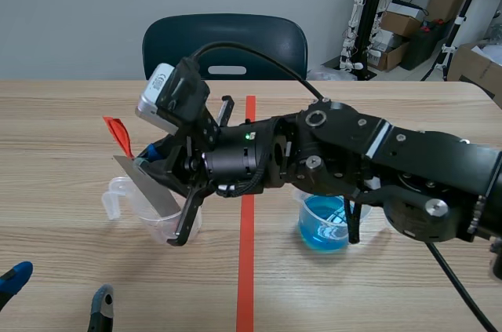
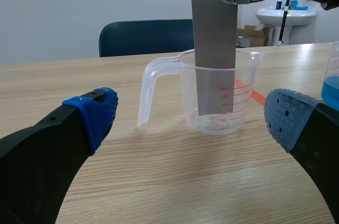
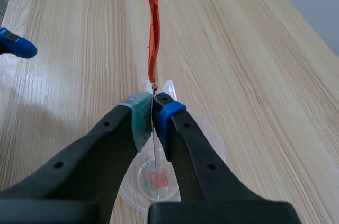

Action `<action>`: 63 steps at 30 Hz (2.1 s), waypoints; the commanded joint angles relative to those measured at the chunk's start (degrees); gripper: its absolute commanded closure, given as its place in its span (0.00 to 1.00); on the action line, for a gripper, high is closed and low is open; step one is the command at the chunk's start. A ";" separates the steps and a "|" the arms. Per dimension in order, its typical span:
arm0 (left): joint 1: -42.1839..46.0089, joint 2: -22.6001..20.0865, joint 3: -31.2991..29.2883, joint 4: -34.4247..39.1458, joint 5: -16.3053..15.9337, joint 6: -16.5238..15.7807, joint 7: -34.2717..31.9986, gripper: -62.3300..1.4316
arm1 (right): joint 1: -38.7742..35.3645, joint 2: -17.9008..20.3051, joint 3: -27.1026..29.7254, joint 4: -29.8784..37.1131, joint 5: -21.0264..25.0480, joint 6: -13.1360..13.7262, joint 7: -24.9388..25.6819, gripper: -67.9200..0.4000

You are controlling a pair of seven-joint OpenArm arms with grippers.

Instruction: Do the redox reaction experiment. lift the metal plate out of the left beaker

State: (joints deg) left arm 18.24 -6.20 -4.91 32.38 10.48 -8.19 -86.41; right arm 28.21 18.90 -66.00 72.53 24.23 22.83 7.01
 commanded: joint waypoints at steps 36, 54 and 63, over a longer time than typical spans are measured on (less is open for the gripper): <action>0.00 -0.68 -0.13 0.87 -0.35 -0.13 -2.62 0.06 | 1.16 0.00 22.34 19.39 24.02 15.39 -27.10 0.99; 0.02 -0.68 -0.13 0.87 -0.35 -0.15 -2.62 0.06 | 1.16 -0.04 27.06 23.32 28.98 15.37 -34.58 0.99; 0.02 -0.68 -0.13 0.87 -0.35 -0.15 -2.62 0.06 | 1.14 -0.04 27.06 23.32 31.95 15.37 -37.68 0.99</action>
State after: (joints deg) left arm 18.24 -6.20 -4.91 32.38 10.48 -8.19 -86.41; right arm 28.21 18.87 -39.42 94.91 55.61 38.22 -31.14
